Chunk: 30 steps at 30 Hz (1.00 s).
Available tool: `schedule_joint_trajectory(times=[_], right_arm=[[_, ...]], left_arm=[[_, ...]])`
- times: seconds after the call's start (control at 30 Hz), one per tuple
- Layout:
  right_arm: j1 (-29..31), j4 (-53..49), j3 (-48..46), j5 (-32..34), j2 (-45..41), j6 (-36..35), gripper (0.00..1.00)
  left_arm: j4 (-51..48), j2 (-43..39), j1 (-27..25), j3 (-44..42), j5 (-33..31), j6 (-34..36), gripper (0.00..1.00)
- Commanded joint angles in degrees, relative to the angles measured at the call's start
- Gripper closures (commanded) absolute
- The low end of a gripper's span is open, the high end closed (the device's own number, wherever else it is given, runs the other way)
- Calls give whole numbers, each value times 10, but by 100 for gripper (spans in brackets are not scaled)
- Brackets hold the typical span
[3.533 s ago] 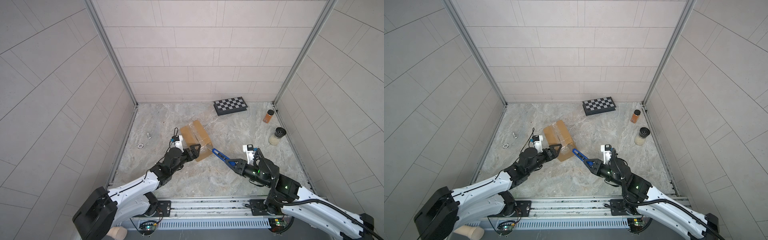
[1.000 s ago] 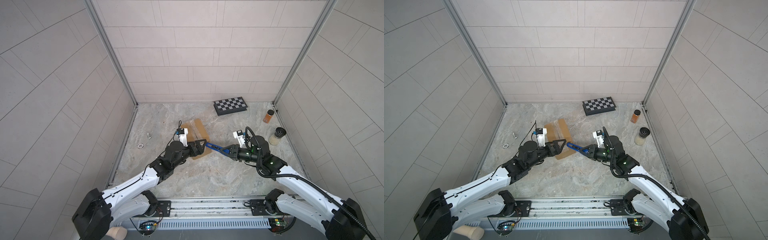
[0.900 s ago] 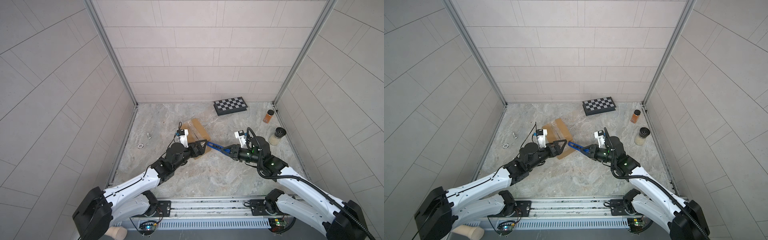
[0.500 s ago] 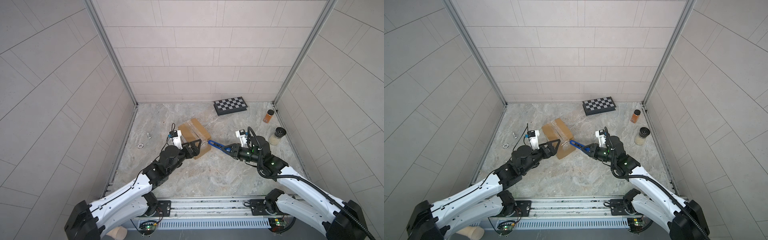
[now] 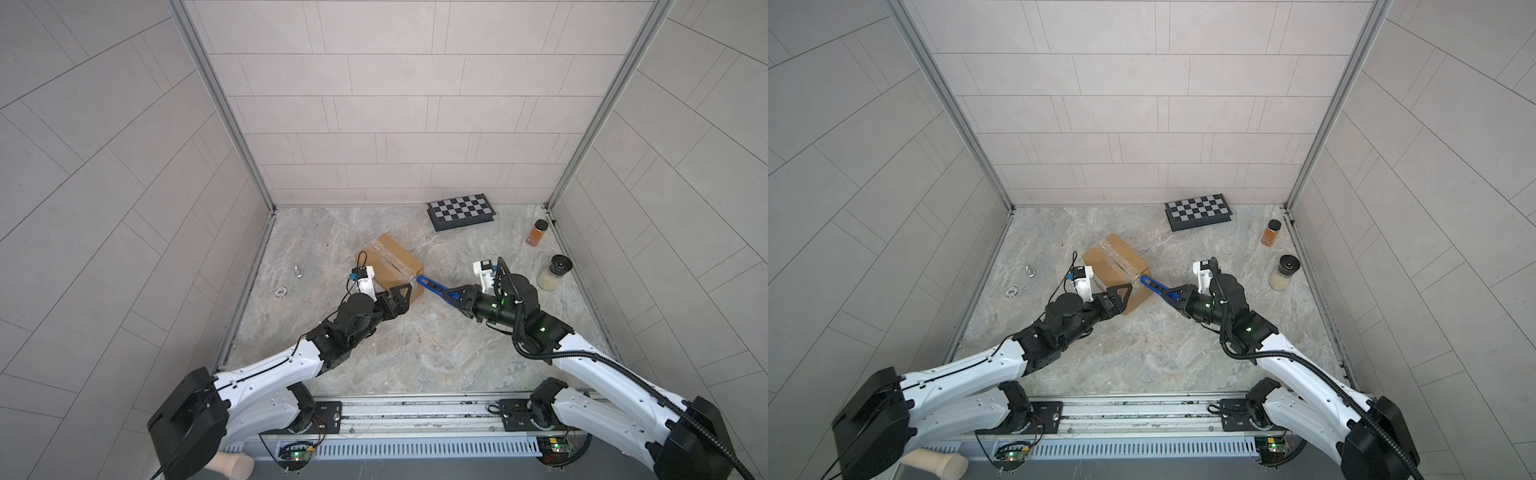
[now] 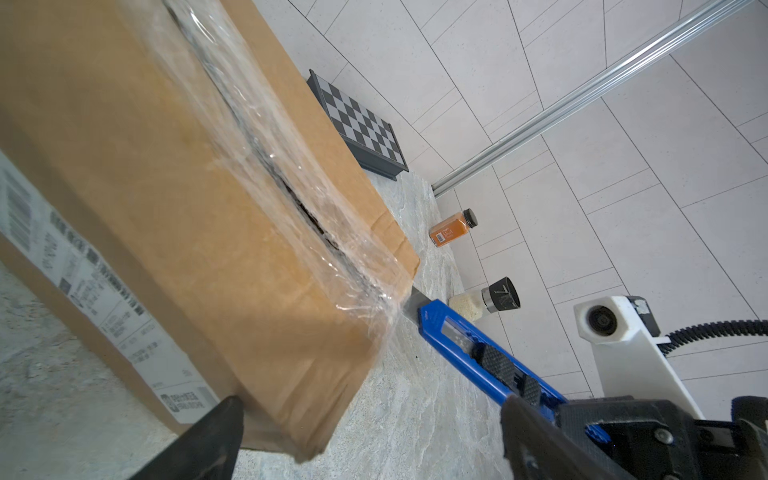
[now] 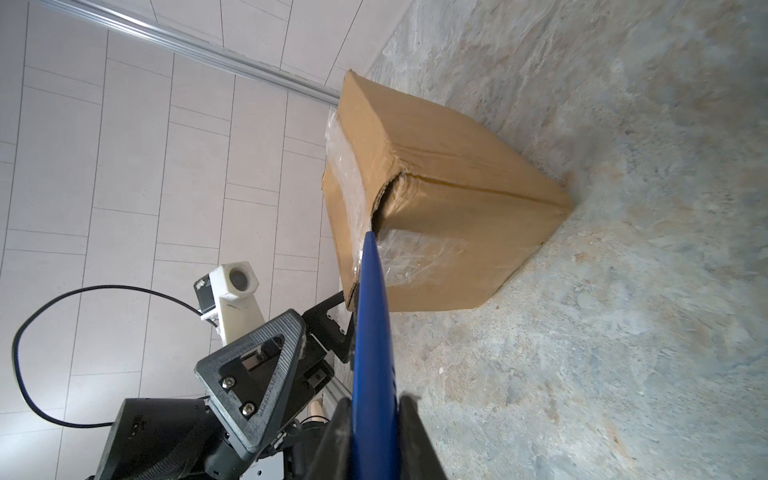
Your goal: Unpack the express box
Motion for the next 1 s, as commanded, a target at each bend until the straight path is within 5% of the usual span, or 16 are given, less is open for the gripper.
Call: schedule_joint_trajectory(times=[0.0, 0.27, 0.83, 0.97], right_arm=[[9, 62, -2, -14, -12, 48, 100], [17, -38, 13, -38, -6, -33, 100], [35, 60, 15, -52, 3, 14, 100], [63, 13, 13, -31, 13, -34, 100]], left_arm=[[59, 15, -8, 2, -2, -17, 1], [46, 11, -9, 11, -12, -11, 0], [41, 12, -9, 8, -19, -16, 0], [40, 10, -8, 12, -19, -15, 0]])
